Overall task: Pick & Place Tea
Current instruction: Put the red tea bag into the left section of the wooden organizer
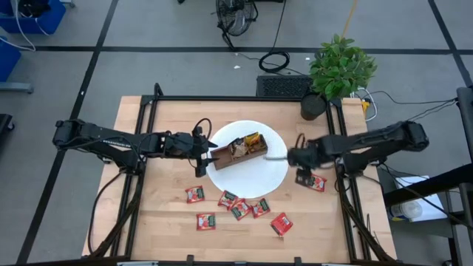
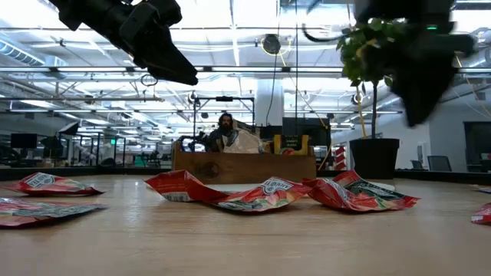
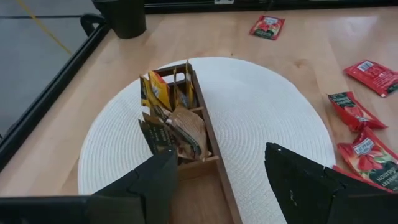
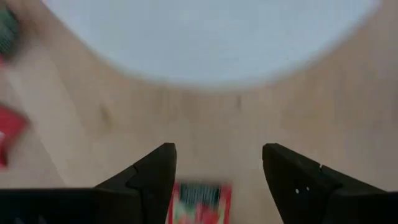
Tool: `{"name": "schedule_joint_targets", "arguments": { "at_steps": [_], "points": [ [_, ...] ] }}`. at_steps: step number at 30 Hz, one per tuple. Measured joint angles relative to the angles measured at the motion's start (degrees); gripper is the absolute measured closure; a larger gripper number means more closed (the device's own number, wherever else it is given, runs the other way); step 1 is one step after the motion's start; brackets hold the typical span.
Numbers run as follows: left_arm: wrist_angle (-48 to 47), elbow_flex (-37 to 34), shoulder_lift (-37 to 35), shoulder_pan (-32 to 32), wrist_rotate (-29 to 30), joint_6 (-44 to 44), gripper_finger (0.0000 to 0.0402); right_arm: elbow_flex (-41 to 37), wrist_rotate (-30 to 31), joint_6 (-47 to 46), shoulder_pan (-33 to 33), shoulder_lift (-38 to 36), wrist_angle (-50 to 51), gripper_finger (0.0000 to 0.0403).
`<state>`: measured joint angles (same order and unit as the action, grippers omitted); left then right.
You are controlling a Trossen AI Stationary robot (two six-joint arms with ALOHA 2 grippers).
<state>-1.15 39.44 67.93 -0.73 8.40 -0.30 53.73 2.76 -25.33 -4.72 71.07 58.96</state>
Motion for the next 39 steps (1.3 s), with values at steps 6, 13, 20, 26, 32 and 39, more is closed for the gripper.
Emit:
{"name": "schedule_joint_targets", "arguments": {
  "at_steps": [6,13,20,26,32,39],
  "points": [
    [-0.08,0.00,0.00,-0.03,0.00,-1.98,0.0160,-7.09,-0.84,-15.40,-9.40,-0.38,6.19,0.0180],
    [0.43,0.00,0.00,-0.09,0.00,-2.97,0.0160,-14.58,-4.12,-24.84,-16.21,-3.27,0.74,0.0179],
    [0.89,0.00,0.01,-0.07,0.00,-2.64,0.0160,-21.05,-4.33,-29.82,-20.59,-4.17,-4.91,0.0179],
    [2.32,0.00,0.00,-0.06,0.00,-2.43,0.0160,-26.24,-3.22,-32.06,-20.91,-4.34,-5.78,0.0179],
    [3.45,0.00,-0.01,-0.04,0.01,-1.52,0.0160,-30.73,-4.05,-34.73,-20.87,-4.22,-14.03,0.0183],
    [4.37,0.00,0.01,-0.04,0.02,-1.48,0.0160,-32.43,-2.23,-38.84,-20.84,-4.42,-16.28,0.0256]
  ]
}}
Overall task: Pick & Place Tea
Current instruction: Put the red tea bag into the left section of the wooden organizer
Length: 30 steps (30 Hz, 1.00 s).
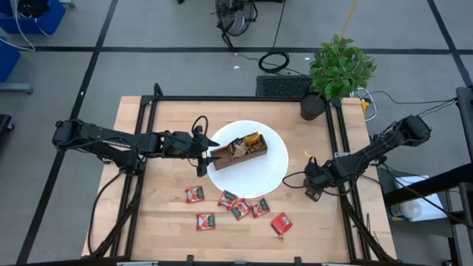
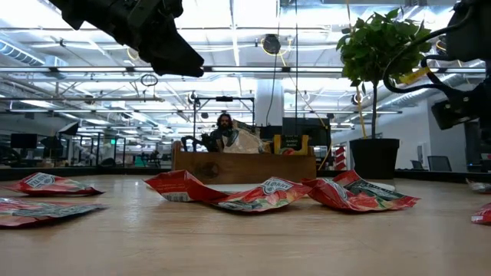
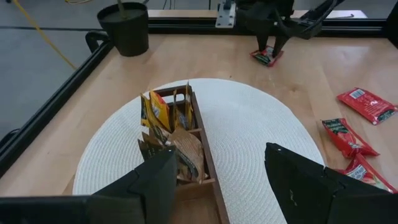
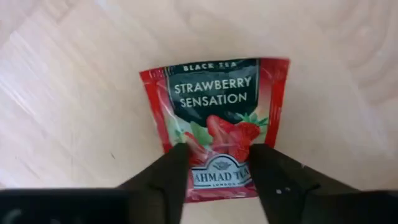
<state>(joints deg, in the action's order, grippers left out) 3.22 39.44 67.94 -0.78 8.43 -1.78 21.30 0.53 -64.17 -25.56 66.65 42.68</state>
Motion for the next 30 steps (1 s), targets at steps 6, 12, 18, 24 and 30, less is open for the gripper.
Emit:
{"name": "schedule_joint_targets", "arguments": {
  "at_steps": [6,12,18,24,30],
  "points": [
    [-0.02,0.00,0.00,0.00,0.00,0.00,0.0160,-0.15,1.93,-0.24,0.00,0.00,-2.55,0.0375],
    [0.13,0.00,0.00,0.00,0.00,-0.14,0.0160,3.01,6.32,5.30,0.00,-0.90,-8.38,0.0388],
    [7.39,0.04,1.20,0.00,-0.01,-4.52,0.0160,12.95,27.53,19.55,0.04,-2.36,-12.06,0.0389],
    [23.46,1.75,11.67,0.00,-4.25,-12.26,0.0160,12.60,47.35,48.77,1.93,0.11,-37.99,0.0389],
    [20.92,15.19,26.31,0.28,-8.46,-22.32,0.0160,10.84,50.43,68.76,5.94,4.85,-59.86,0.0389]
  ]
}}
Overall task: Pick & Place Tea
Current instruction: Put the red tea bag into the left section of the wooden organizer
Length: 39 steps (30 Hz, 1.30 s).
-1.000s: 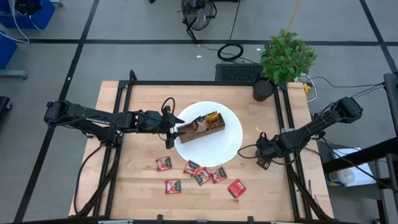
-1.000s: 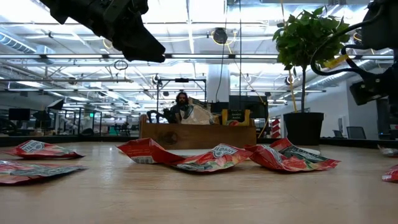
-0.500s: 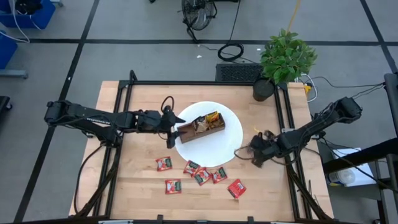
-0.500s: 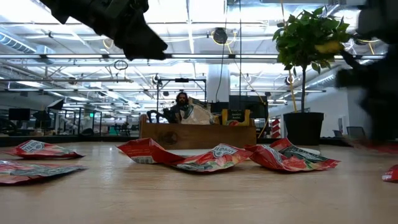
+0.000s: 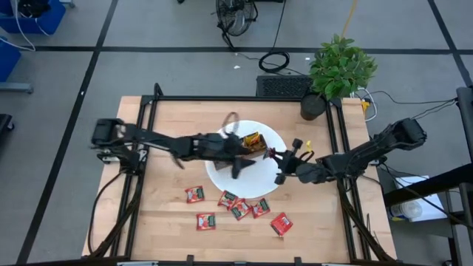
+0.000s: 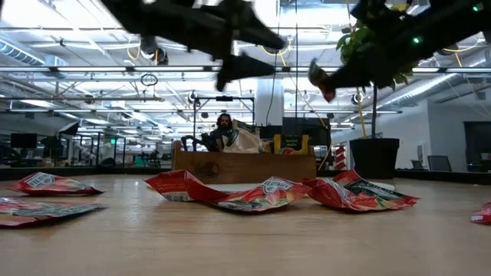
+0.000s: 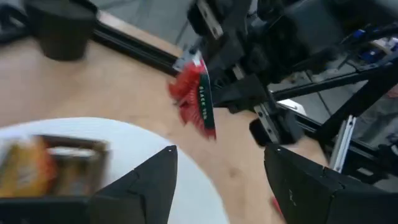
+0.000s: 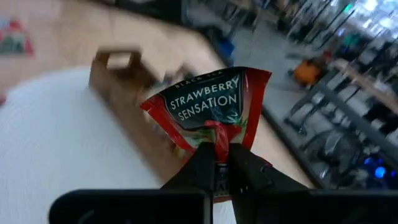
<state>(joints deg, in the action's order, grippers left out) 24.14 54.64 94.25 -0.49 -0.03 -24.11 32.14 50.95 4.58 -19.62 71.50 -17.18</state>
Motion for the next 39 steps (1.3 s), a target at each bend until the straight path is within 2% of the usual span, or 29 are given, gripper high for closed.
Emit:
{"name": "schedule_joint_targets", "arguments": {
  "at_steps": [2,6,10,13,22,25,34,36,39],
  "points": [
    [-4.34,5.27,3.80,-0.29,-1.72,-1.11,0.0160,0.04,-0.08,3.29,0.95,1.78,-4.10,0.0389],
    [-15.98,15.31,8.09,-0.97,-3.00,1.16,0.0160,-0.04,-0.09,5.70,2.45,4.81,-5.34,0.0389],
    [-26.01,20.90,8.99,-1.16,1.46,3.24,0.0160,-0.17,-0.05,5.57,2.90,5.48,-5.51,0.0389],
    [-25.66,21.46,8.92,-1.43,3.85,3.07,0.0160,-0.09,0.23,6.03,2.95,5.07,-6.26,0.0389],
    [-25.44,20.54,8.97,-1.43,6.10,1.10,0.0160,-0.04,-0.26,7.24,2.59,4.94,-11.27,0.0389],
    [-24.76,20.54,8.97,-1.37,7.04,1.10,0.0160,-0.04,-3.21,7.09,2.34,4.94,-12.57,0.0389],
    [-24.33,20.52,9.08,0.00,8.22,1.18,0.0164,-0.04,-3.27,7.25,2.25,4.94,-13.00,0.0389],
    [-24.16,20.52,9.52,0.09,8.22,1.52,0.0179,-0.03,-3.25,7.25,2.25,4.94,-13.04,0.0389],
    [-25.27,20.45,9.67,0.43,7.79,1.54,0.0236,-0.02,-3.16,7.25,2.30,4.97,-12.64,0.0389]
  ]
}}
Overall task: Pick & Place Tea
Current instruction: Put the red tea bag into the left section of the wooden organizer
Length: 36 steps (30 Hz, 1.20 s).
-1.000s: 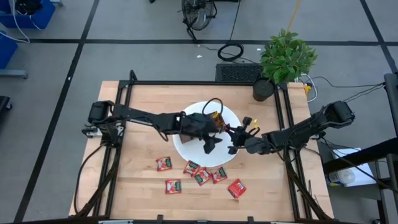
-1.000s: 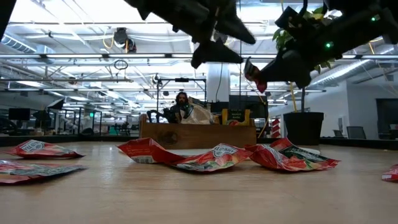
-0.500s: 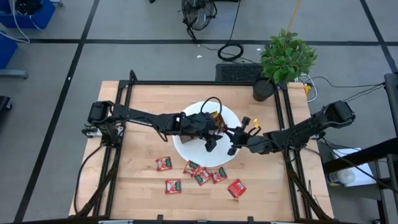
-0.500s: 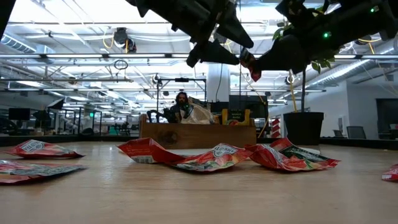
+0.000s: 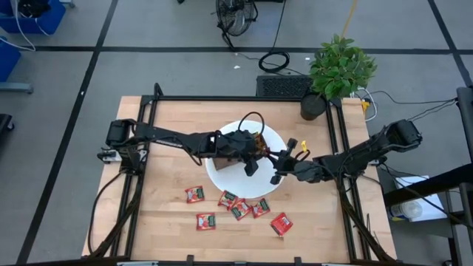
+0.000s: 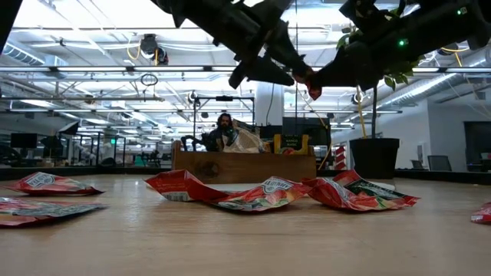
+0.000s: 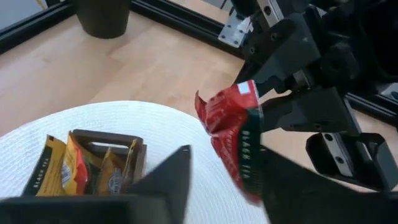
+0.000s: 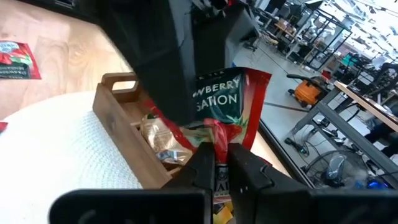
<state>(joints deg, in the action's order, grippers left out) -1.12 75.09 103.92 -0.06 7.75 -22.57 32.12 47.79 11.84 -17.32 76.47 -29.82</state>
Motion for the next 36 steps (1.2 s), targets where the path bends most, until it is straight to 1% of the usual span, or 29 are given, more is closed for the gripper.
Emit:
{"name": "schedule_joint_targets", "arguments": {
  "at_steps": [2,4,5,6,12,20,24,27,28,30,31,33,35,36],
  "points": [
    [-0.33,0.00,-0.02,0.14,-0.13,0.84,0.0294,0.00,0.13,-0.05,0.00,-0.02,0.05,0.0389],
    [-0.52,0.00,-0.37,0.01,-0.92,2.23,0.0361,0.00,0.04,-0.20,0.01,0.01,0.21,0.0389],
    [-0.62,0.01,-0.57,-0.14,-1.16,2.81,0.0380,0.01,-0.10,-0.28,0.01,0.02,0.10,0.0389],
    [-0.61,0.15,-0.72,-0.23,-1.34,3.04,0.0387,0.06,-0.08,-0.72,0.00,-0.03,0.05,0.0387],
    [-2.38,0.31,-2.37,-0.78,-2.41,4.34,0.0397,0.20,-0.83,-3.64,-0.04,-0.13,2.24,0.0355],
    [-8.23,0.31,-4.54,-2.20,-1.41,4.46,0.0399,-1.60,-11.21,-4.52,0.02,-0.22,2.09,0.0346],
    [-11.24,0.35,-5.78,-3.28,-0.11,4.46,0.0400,-2.80,-12.57,-6.60,0.00,-0.14,1.04,0.0341],
    [-15.20,0.48,-7.54,-4.10,1.75,4.15,0.0400,-3.91,-15.87,-6.61,0.00,0.00,2.78,0.0342],
    [-16.19,0.82,-8.19,-4.38,2.86,4.04,0.0400,-4.24,-18.64,-6.70,0.00,0.35,4.96,0.0343],
    [-21.57,0.66,-9.76,-5.09,5.92,3.26,0.0400,-3.62,-24.37,-6.91,0.18,0.01,4.36,0.0348],
    [-24.52,0.50,-10.04,-5.35,6.93,2.75,0.0400,-3.37,-26.23,-6.95,0.46,-0.30,4.08,0.0351],
    [-28.12,0.47,-11.45,-5.54,6.66,2.30,0.0401,-3.38,-27.12,-7.57,0.55,-0.06,4.62,0.0358],
    [-33.11,0.48,-12.57,-5.70,5.13,1.82,0.0401,-3.82,-27.07,-8.04,0.70,0.22,6.25,0.0364],
    [-34.91,0.69,-13.14,-5.70,4.28,1.87,0.0401,-3.73,-27.04,-8.02,0.85,0.14,5.20,0.0367]
  ]
}}
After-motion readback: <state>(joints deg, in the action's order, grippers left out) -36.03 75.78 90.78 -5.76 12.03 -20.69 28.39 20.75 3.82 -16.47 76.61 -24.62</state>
